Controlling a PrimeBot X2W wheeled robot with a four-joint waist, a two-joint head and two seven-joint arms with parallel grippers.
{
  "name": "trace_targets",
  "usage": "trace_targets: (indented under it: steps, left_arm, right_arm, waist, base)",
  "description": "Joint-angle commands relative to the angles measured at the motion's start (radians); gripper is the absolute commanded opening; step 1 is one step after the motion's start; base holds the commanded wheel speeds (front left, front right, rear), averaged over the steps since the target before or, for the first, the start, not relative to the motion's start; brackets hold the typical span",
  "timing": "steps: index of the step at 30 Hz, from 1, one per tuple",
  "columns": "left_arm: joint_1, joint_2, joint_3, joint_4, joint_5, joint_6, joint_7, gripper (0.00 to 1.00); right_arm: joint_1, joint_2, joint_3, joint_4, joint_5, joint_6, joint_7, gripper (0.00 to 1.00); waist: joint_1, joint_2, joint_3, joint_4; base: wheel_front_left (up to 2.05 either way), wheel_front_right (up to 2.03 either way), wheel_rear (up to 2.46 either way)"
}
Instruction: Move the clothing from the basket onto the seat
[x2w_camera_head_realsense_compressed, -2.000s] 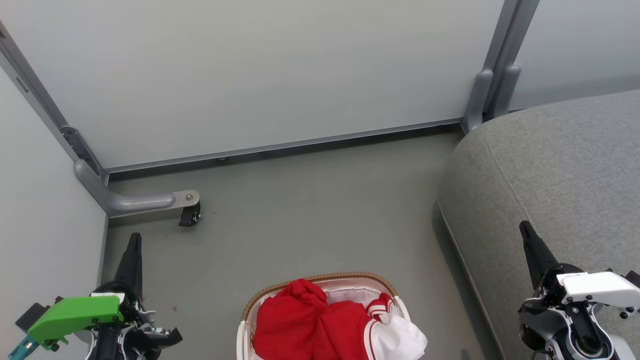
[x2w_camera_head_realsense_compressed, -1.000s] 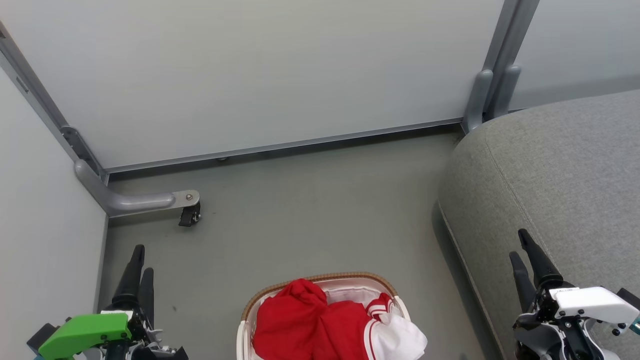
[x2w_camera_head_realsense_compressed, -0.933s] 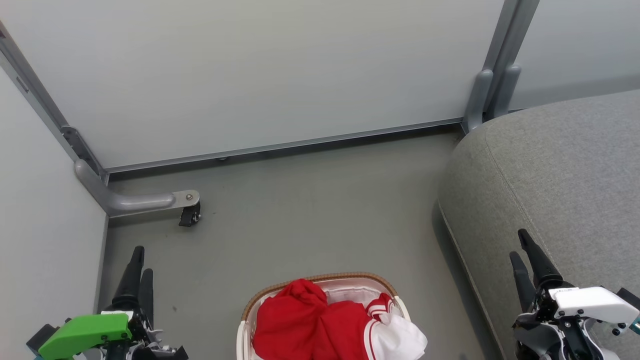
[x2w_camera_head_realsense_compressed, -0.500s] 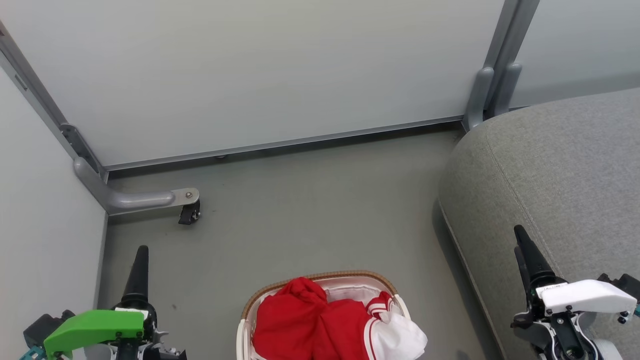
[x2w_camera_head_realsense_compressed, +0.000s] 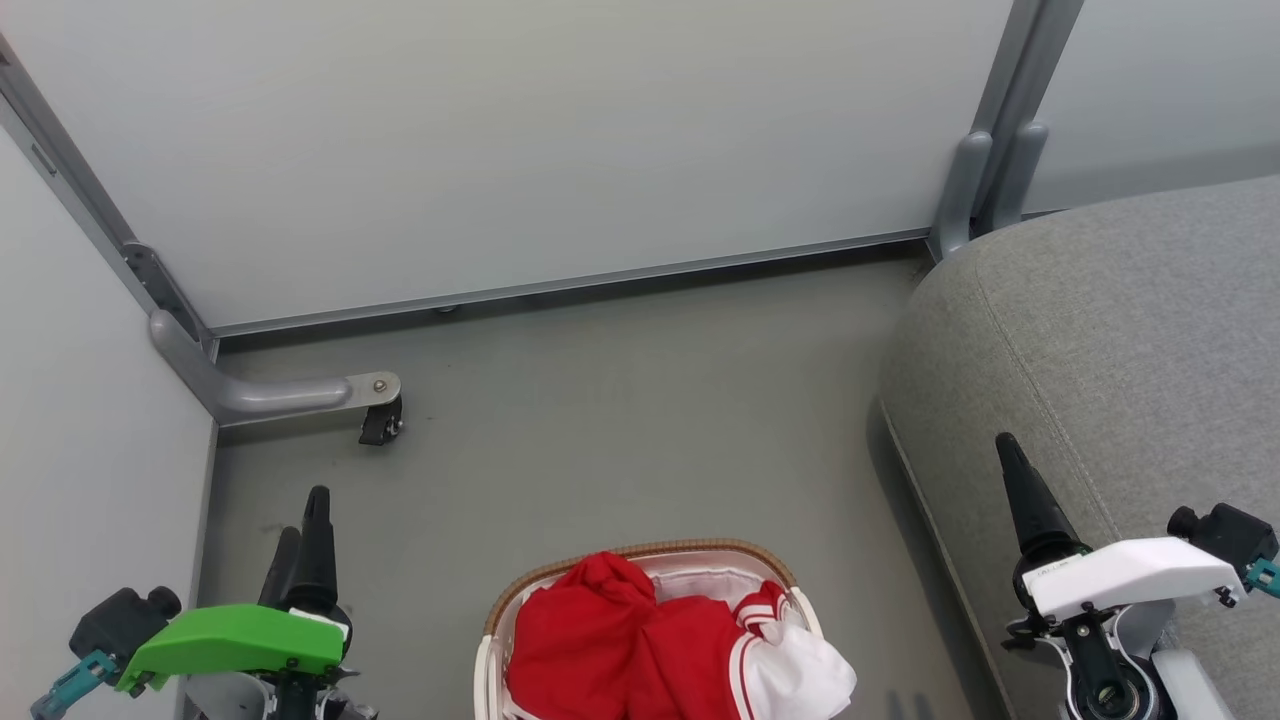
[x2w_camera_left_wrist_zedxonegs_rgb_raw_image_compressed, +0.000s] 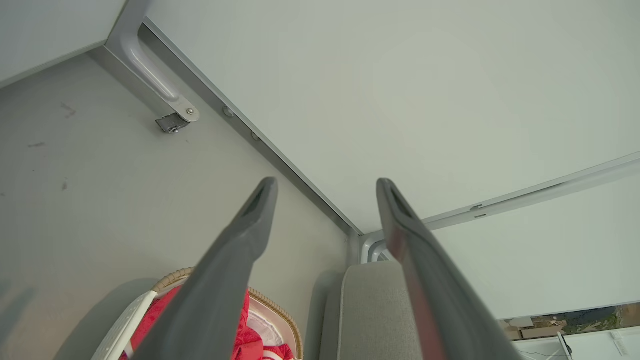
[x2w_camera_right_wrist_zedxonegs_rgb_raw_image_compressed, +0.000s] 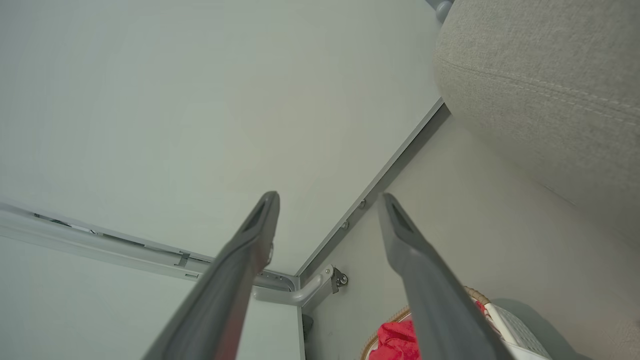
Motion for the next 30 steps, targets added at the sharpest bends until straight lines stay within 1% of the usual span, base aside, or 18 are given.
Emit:
trace_targets:
  steps: [1, 10, 14, 25, 30]
  left_arm:
    - [-0.036, 0.012, -0.006, -0.009, 0.049, -0.003, -0.010, 1.00]
    - [-0.039, 0.022, -0.042, 0.019, 0.222, -0.001, -0.043, 1.00]
    - [-0.043, 0.024, -0.060, 0.030, 0.286, 0.008, -0.057, 1.00]
    - [-0.060, 0.025, -0.086, 0.061, 0.424, 0.017, -0.091, 1.00]
    - [-0.068, 0.014, -0.085, 0.089, 0.469, 0.021, -0.105, 1.00]
  right_arm:
    - [-0.028, -0.012, 0.008, -0.013, -0.047, 0.000, -0.011, 1.00]
    - [-0.038, -0.018, 0.029, 0.010, -0.213, 0.000, -0.044, 1.00]
    - [-0.045, -0.021, 0.039, 0.022, -0.275, 0.000, -0.058, 1.00]
    - [-0.083, -0.021, 0.065, 0.080, -0.418, 0.000, -0.093, 1.00]
    - [-0.101, -0.021, 0.069, 0.101, -0.475, 0.000, -0.106, 1.00]
  waist:
    - [0.0000, 0.0000, 0.000, 0.001]
    - [0.0000, 0.0000, 0.000, 0.003]
    - [0.0000, 0.0000, -0.001, 0.004]
    - [0.0000, 0.0000, 0.001, 0.007]
    - [0.0000, 0.0000, 0.002, 0.009]
  base:
    - [0.00, 0.00, 0.00]
    - [0.00, 0.00, 0.00]
    - [0.00, 0.00, 0.00]
    - [0.00, 0.00, 0.00]
    - [0.00, 0.00, 0.00]
